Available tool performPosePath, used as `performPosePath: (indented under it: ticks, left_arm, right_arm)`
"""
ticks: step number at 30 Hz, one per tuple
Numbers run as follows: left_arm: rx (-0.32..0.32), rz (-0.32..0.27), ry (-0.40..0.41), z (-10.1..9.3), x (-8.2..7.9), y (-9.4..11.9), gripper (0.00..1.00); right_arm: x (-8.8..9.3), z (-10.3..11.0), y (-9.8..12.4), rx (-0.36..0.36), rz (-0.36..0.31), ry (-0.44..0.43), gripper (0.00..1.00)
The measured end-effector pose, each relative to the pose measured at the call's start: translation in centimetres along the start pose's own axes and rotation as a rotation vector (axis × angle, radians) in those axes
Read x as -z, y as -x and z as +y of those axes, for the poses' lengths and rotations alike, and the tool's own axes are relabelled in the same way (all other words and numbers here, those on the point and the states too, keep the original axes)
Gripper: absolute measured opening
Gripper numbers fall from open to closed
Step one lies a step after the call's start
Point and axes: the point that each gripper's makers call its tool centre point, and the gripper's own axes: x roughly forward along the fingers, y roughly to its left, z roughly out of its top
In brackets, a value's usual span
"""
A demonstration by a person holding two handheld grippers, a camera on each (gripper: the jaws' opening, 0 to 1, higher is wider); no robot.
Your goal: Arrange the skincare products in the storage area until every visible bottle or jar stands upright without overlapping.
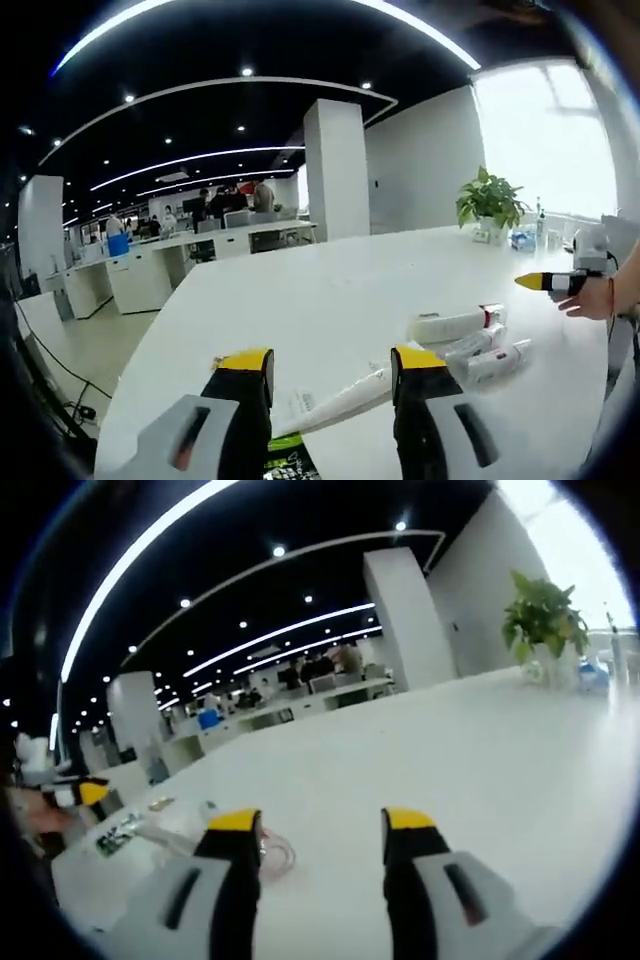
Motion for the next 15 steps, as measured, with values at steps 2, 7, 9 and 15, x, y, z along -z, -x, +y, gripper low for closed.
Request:
performPosePath:
  ticks: [2, 7, 9, 15]
  left_arm:
    - [-0.005, -0.009, -0.011, 0.4, -0.7, -0.4, 0.49]
    - [0.057, 0.021, -0.092, 0.0, -1.8, -1.3, 0.49]
    - [0.079, 0.039, -0.091, -0.2, -1.7, -2.0, 0.49]
    - [0.195, 0.121, -0.179, -2.7, -1.5, -4.6, 0.48]
  right_arm:
    - [-0.2, 0.0, -0.2, -0.010, -0.013, 0.067, 0.46]
    - [-0.9, 0.0, -0.2, 0.006, -0.027, 0.038, 0.46]
    - [-0.5, -0.2, -0.3, 0.024, -0.003, 0.019, 0.46]
    - [0.1, 0.7, -0.6, 0.048, -0.006, -0.045, 0.46]
